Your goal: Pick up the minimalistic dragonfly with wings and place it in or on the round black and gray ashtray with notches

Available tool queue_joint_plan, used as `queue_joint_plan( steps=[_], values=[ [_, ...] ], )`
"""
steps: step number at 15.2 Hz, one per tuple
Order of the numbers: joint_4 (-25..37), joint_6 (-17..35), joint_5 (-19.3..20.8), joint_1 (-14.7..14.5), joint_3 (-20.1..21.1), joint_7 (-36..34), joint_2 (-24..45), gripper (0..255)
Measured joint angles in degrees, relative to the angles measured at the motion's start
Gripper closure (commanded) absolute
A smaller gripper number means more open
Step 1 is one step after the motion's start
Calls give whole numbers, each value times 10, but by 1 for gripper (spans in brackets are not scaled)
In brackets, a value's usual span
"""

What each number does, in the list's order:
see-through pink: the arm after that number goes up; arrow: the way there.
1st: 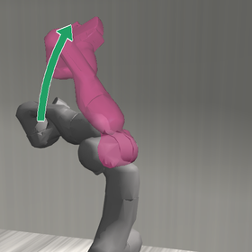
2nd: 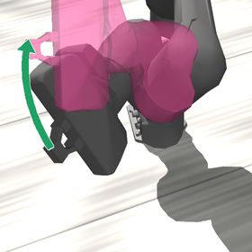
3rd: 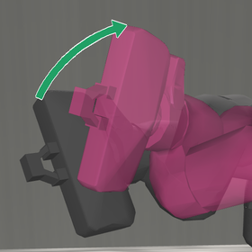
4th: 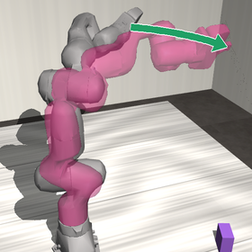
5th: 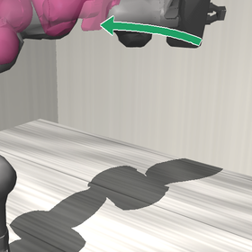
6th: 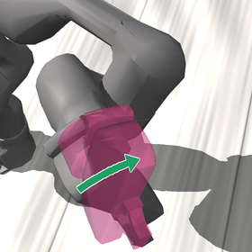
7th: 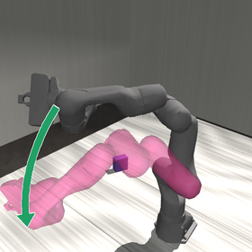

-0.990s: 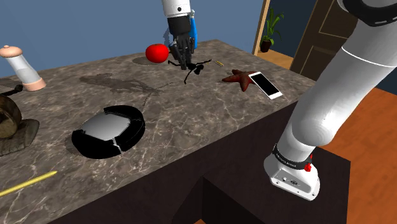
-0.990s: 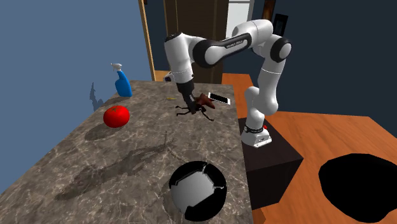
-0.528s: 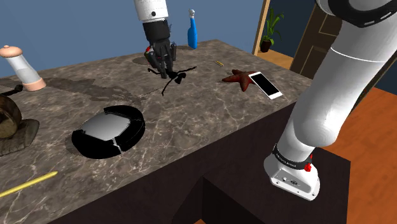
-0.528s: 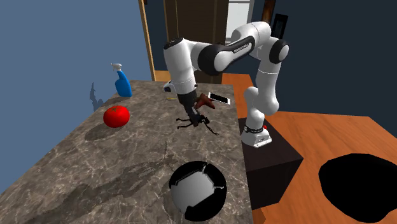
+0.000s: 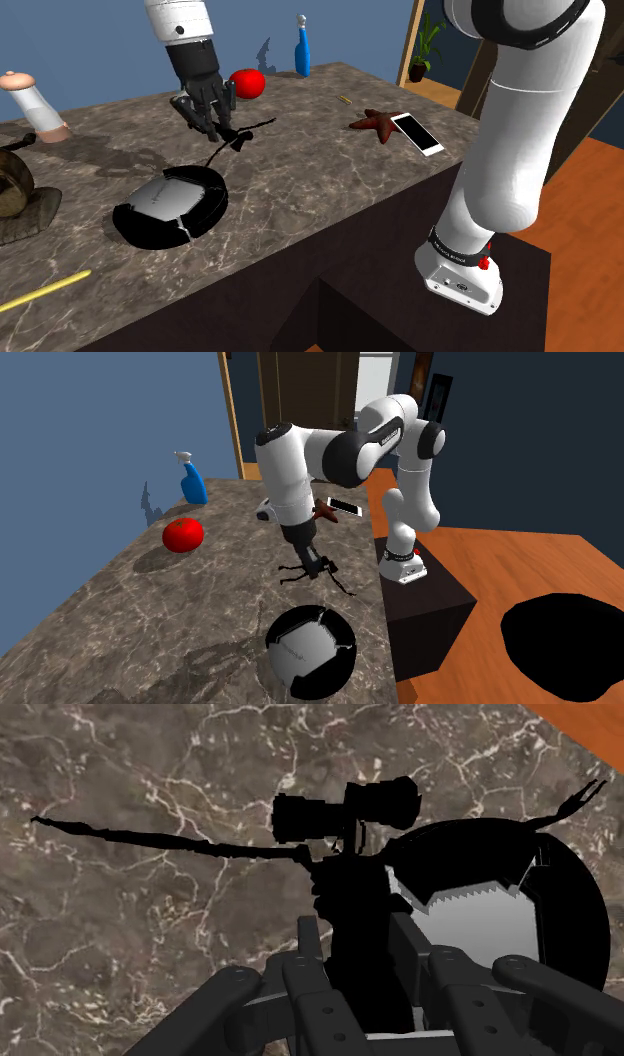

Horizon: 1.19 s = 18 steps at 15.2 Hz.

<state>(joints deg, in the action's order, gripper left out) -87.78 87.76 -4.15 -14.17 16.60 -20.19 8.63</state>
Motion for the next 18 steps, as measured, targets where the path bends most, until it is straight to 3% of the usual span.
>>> queue_joint_plan(
  steps=[6, 8, 9, 18],
  values=[
    [151, -34, 29, -57, 23, -75, 114, 255],
    [251, -66, 47, -89, 28, -104, 180, 255],
    [272, -71, 52, -99, 29, -112, 197, 255],
    [189, 1, 49, -95, 29, -112, 186, 255]
  ],
)
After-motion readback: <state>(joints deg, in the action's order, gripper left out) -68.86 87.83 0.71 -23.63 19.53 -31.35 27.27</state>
